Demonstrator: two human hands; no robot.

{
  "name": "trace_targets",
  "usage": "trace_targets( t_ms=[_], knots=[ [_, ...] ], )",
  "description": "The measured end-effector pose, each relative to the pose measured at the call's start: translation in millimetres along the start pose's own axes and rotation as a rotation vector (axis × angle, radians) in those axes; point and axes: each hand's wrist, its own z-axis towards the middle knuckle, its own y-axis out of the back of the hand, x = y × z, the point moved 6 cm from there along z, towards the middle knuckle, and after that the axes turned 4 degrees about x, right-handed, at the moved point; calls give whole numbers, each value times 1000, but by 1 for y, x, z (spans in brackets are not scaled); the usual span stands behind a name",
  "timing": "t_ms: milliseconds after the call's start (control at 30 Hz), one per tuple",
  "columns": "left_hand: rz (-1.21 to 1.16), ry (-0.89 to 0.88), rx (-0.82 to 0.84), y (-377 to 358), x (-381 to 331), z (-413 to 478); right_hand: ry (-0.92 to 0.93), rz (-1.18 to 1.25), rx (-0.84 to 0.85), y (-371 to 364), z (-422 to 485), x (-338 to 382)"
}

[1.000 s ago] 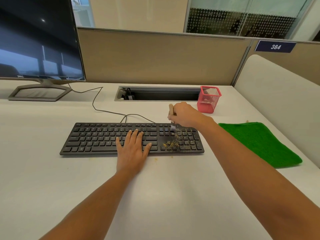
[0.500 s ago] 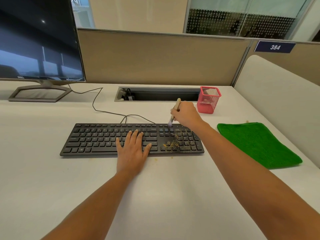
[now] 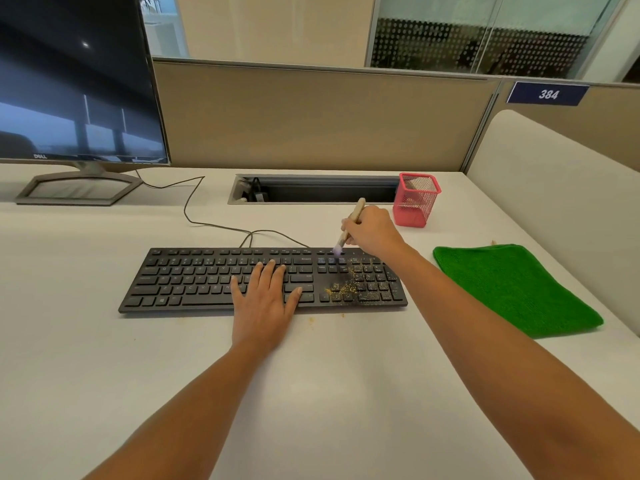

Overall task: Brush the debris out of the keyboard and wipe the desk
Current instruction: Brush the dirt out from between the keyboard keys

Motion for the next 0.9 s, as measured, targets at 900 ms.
trace_targets(
  t_ms=[900],
  knots=[
    [-19,-6,-19,1,0,0,-42,-24,117,0,-5,-11]
  ],
)
